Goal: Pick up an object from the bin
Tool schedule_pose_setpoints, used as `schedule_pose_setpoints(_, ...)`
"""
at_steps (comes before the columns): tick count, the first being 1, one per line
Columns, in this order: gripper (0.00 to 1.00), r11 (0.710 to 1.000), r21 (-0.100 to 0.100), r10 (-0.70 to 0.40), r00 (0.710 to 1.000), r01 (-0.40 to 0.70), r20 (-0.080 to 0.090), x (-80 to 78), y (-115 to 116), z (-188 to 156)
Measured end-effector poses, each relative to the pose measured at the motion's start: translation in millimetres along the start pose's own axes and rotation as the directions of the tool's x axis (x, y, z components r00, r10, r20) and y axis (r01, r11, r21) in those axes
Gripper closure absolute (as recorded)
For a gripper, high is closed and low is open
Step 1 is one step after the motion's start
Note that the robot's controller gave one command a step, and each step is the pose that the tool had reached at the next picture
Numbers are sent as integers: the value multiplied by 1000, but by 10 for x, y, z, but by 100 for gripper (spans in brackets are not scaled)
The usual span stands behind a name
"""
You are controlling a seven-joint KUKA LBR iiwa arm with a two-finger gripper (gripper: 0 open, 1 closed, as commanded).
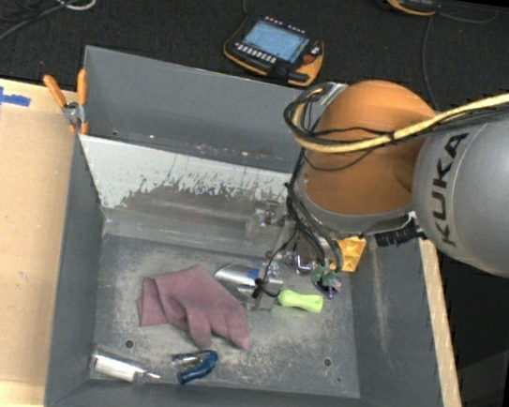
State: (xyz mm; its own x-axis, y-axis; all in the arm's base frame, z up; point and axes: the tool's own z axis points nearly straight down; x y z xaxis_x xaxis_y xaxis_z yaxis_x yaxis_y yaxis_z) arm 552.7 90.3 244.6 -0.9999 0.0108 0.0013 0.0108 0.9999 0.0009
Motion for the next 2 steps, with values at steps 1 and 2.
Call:
schedule_pose_setpoints(1,100,1000,0,0,1000,0,0,0,0,0)
schedule_pose_setpoints(2,100,1000,0,0,1000,0,0,0,0,0)
